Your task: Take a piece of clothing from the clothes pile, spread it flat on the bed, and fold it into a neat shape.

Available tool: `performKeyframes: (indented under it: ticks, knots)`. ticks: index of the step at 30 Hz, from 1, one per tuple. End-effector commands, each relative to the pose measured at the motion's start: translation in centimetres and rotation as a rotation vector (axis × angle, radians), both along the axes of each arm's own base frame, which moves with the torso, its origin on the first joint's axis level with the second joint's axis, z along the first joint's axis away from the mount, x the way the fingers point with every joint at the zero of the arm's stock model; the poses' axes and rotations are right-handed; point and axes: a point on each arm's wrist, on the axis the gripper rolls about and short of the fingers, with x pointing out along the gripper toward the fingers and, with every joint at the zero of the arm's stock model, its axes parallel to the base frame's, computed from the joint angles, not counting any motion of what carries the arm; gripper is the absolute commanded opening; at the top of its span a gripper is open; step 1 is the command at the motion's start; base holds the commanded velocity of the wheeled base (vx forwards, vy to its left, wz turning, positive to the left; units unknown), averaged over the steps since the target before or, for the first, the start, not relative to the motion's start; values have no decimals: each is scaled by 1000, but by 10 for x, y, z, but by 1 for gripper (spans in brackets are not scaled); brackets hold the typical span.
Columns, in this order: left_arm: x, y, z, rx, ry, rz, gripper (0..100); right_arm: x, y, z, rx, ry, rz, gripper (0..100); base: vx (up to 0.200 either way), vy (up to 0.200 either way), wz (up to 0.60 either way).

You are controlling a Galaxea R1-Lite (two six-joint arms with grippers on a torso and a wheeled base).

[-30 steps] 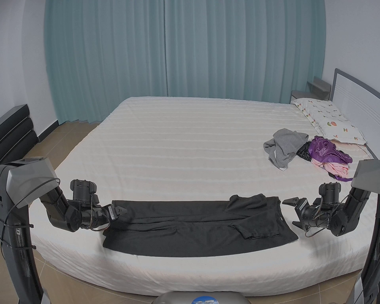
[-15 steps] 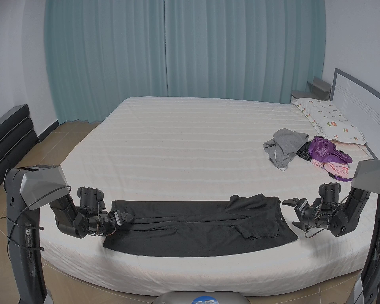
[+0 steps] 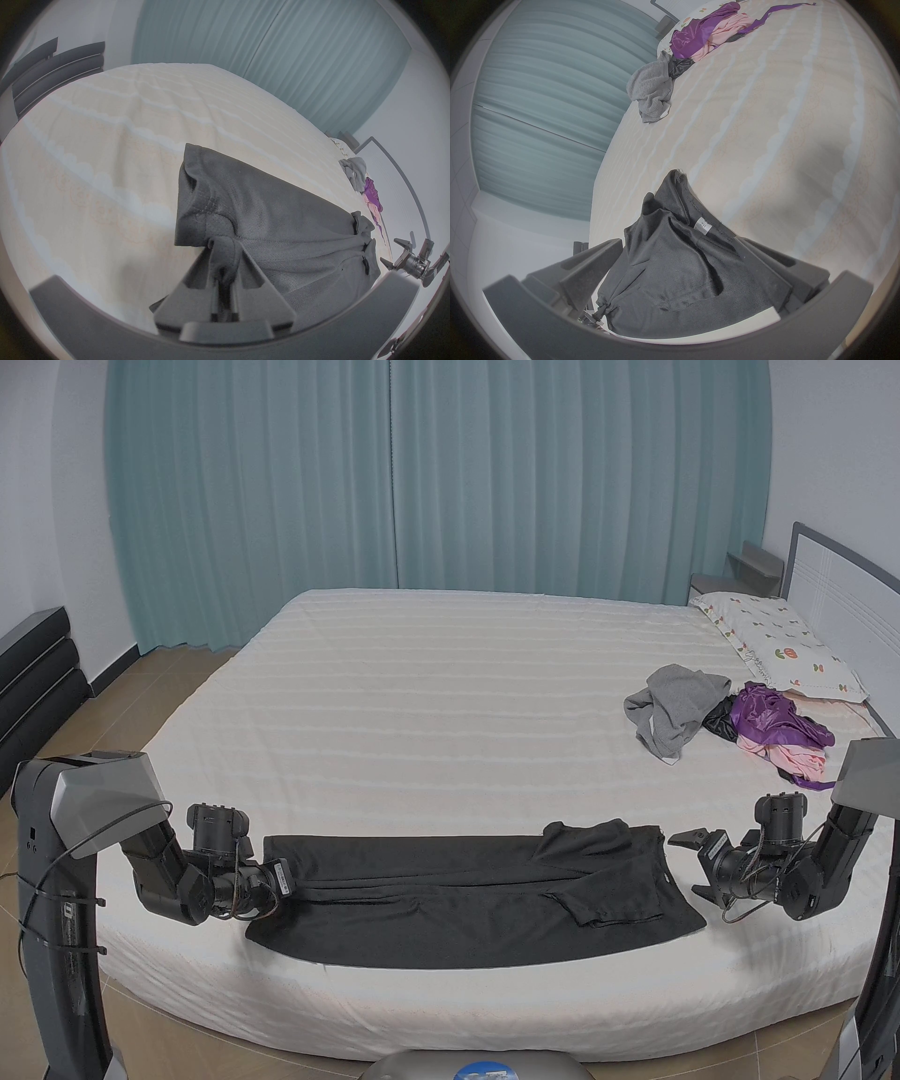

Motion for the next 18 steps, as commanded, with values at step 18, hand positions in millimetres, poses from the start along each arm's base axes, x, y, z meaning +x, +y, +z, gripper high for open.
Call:
performKeyframes:
  ticks: [18]
  knots:
    - [5,9,18,-40,-44,60,0,0,0,0,2,-2,-1,100,0,0,0]
